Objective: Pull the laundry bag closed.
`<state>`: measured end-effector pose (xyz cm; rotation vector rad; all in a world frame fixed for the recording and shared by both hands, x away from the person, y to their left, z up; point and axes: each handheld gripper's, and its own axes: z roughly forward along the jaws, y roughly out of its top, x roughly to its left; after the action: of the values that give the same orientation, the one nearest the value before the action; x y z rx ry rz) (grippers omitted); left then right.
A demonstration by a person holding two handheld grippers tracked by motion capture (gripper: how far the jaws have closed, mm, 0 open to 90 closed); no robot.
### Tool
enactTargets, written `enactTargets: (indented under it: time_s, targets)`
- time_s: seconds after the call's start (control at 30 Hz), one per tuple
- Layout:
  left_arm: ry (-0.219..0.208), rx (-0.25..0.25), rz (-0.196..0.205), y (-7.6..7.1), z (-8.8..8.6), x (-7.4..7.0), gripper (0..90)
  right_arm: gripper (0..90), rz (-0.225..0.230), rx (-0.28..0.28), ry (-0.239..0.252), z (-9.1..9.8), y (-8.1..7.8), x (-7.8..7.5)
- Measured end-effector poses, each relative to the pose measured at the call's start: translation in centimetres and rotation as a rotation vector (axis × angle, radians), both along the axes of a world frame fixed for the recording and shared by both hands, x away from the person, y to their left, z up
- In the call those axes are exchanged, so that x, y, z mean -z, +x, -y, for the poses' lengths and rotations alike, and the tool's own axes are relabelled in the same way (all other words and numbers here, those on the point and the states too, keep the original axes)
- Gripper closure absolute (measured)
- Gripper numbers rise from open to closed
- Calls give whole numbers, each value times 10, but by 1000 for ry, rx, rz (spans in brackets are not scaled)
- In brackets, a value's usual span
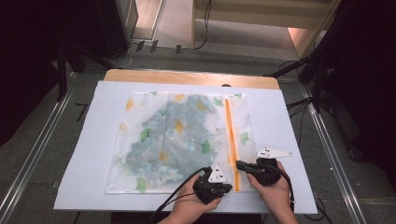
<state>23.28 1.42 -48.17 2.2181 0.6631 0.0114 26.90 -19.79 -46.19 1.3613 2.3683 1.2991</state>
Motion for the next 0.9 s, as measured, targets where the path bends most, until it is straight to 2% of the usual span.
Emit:
enactTargets:
  time_s: [0.23, 0.43, 0.57, 0.9]
  targets:
    - [0, 1, 1, 0, 0, 0, 900, 900, 19, 11, -2, 1, 19, -4]
    - [-5, 2, 8, 0, 0, 0, 900, 900, 38, 20, -17, -5, 40, -10]
    - [-6, -1, -1, 0, 0, 0, 900, 900, 49, 25, -20, -8, 54, -13]
    - [-1, 1, 5, 0, -1, 0, 900, 900, 51, 32, -32, -11, 83, -17]
